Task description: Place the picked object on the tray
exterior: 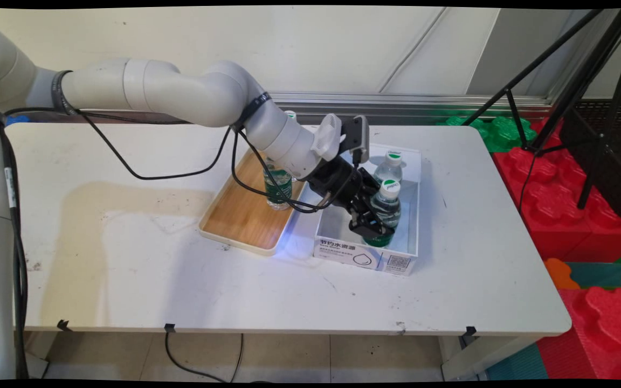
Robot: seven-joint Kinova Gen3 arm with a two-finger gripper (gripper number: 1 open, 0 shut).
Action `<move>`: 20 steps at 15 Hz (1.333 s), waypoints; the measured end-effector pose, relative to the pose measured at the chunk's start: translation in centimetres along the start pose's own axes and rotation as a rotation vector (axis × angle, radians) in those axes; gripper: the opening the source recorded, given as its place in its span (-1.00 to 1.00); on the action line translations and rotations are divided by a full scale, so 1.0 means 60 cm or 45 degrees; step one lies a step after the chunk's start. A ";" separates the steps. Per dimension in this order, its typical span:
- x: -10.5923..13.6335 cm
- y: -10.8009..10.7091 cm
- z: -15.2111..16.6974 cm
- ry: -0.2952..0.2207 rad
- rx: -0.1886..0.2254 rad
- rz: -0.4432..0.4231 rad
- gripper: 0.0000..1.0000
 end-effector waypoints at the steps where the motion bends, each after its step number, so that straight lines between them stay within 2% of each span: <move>1: 0.001 0.001 -0.007 0.009 -0.003 -0.003 -1.00; 7: 0.010 0.006 -0.065 0.064 -0.005 -0.017 -1.00; 20: 0.020 0.032 -0.290 0.157 -0.013 -0.022 -1.00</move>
